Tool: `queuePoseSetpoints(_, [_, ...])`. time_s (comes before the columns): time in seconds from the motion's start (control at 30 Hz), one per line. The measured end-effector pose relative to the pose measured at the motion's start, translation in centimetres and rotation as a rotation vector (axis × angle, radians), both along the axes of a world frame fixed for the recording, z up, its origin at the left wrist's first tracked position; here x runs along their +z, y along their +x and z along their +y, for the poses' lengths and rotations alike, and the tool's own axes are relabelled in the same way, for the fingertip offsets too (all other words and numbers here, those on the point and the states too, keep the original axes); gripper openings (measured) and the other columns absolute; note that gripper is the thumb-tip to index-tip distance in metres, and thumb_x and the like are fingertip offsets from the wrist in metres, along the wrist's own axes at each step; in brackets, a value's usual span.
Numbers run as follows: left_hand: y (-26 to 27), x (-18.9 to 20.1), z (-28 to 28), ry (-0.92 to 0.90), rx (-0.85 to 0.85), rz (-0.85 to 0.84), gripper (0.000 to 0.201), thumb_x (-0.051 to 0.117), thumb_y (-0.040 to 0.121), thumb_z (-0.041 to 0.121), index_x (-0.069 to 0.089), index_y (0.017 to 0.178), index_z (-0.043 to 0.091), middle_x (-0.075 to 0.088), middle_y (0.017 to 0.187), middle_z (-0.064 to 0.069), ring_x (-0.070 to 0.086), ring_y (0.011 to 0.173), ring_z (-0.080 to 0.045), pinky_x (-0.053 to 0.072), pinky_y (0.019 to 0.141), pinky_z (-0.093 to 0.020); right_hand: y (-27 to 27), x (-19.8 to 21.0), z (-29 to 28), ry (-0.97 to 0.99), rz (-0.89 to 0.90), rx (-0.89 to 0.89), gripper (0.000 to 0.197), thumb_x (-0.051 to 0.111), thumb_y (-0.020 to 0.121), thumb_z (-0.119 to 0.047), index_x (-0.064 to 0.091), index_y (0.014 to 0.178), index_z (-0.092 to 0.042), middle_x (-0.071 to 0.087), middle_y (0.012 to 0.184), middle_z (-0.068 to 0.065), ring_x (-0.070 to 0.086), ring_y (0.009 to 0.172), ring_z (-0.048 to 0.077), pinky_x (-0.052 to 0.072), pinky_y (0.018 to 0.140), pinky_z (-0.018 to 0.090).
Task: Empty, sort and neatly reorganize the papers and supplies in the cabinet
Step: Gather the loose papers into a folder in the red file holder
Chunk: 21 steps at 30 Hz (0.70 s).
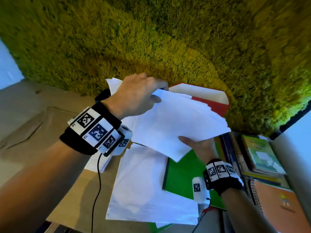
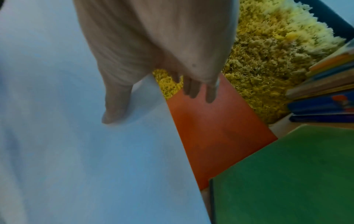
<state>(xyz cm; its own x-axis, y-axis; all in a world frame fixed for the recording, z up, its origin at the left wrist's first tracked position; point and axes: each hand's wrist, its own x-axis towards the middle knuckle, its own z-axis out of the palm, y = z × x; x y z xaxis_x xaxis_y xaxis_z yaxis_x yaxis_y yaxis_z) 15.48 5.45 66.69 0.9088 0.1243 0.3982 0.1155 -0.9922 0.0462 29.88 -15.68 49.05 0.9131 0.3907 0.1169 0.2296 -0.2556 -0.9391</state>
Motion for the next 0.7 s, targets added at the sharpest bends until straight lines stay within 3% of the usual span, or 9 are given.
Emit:
queuePoseSetpoints(0.07, [-0.3, 0.6, -0.5, -0.029, -0.059, -0.028, 0.024, 0.066, 0.091, 0.03, 0.061, 0.115, 0.032, 0.07, 0.099, -0.002, 0.057, 0.099, -0.033, 0.036, 0.072, -0.035, -0.7, 1.7, -0.1, 0.146, 0.015, 0.073, 0.058, 0.084, 0.068, -0.005, 0.058, 0.118, -0.018, 0.066, 0.104, -0.014, 0.061, 0.093, -0.014, 0.05, 0.084, 0.011])
queuePoseSetpoints(0.1, [-0.3, 0.8, -0.6, -0.055, -0.091, -0.04, 0.024, 0.066, 0.091, 0.03, 0.062, 0.115, 0.032, 0.07, 0.1, -0.001, 0.058, 0.098, -0.033, 0.04, 0.073, -0.037, -1.0, 2.0, -0.2, 0.18, 0.029, 0.086, 0.053, 0.08, 0.071, 0.001, 0.059, 0.112, -0.024, 0.065, 0.099, -0.021, 0.061, 0.087, -0.017, 0.047, 0.076, 0.004])
queuePoseSetpoints(0.23, [0.5, 0.1, -0.4, -0.206, -0.159, 0.039, 0.025, 0.066, 0.091, 0.027, 0.06, 0.114, 0.036, 0.067, 0.101, 0.008, 0.05, 0.089, -0.022, 0.041, 0.08, -0.038, -1.8, 2.7, -1.5, 0.299, 0.073, 0.098, 0.049, 0.079, 0.074, -0.007, 0.057, 0.114, -0.027, 0.065, 0.099, -0.025, 0.062, 0.088, -0.014, 0.045, 0.072, 0.003])
queuePoseSetpoints(0.33, [1.4, -1.1, -1.1, -0.26, -0.203, 0.15, 0.034, 0.062, 0.092, 0.016, 0.057, 0.117, 0.038, 0.066, 0.107, 0.012, 0.055, 0.1, -0.02, 0.044, 0.084, -0.036, -2.1, 2.6, -2.2, 0.326, 0.09, 0.066, 0.036, 0.076, 0.076, -0.004, 0.059, 0.095, -0.029, 0.066, 0.085, -0.024, 0.063, 0.075, -0.012, 0.046, 0.064, 0.002])
queuePoseSetpoints(0.4, [2.0, -1.8, -1.8, -0.246, -0.25, 0.178, 0.038, 0.061, 0.091, 0.01, 0.055, 0.115, 0.039, 0.068, 0.116, 0.013, 0.061, 0.108, -0.02, 0.05, 0.086, -0.041, -2.2, 2.1, -2.5, 0.29, 0.09, 0.056, 0.034, 0.079, 0.075, -0.007, 0.061, 0.093, -0.029, 0.071, 0.085, -0.02, 0.067, 0.081, -0.004, 0.052, 0.075, 0.014])
queuePoseSetpoints(0.47, [2.7, -2.5, -2.3, -0.226, -0.254, 0.183, 0.041, 0.06, 0.089, 0.01, 0.052, 0.116, 0.04, 0.067, 0.119, 0.011, 0.061, 0.111, -0.021, 0.051, 0.085, -0.043, -2.1, 1.5, -2.8, 0.259, 0.064, 0.033, 0.029, 0.081, 0.074, -0.01, 0.064, 0.091, -0.027, 0.073, 0.087, -0.021, 0.068, 0.083, -0.001, 0.052, 0.078, 0.021])
queuePoseSetpoints(0.6, [3.8, -3.8, -2.7, -0.255, -0.198, 0.024, 0.037, 0.066, 0.088, 0.023, 0.055, 0.122, 0.034, 0.067, 0.12, 0.007, 0.06, 0.111, -0.024, 0.049, 0.087, -0.043, -2.2, 1.4, -3.3, 0.287, 0.008, -0.046, 0.021, 0.079, 0.075, -0.007, 0.067, 0.084, -0.022, 0.073, 0.083, -0.016, 0.07, 0.082, 0.005, 0.053, 0.069, 0.015])
queuePoseSetpoints(0.7, [3.5, -4.8, -2.1, -0.271, -0.001, -0.192, 0.076, 0.076, 0.077, 0.047, 0.041, 0.141, 0.025, 0.051, 0.138, 0.005, 0.043, 0.127, -0.02, 0.033, 0.101, -0.039, -2.3, 1.6, -3.9, 0.327, -0.028, -0.092, 0.024, 0.078, 0.077, -0.011, 0.068, 0.099, -0.017, 0.072, 0.096, -0.012, 0.069, 0.086, 0.0, 0.052, 0.074, 0.014])
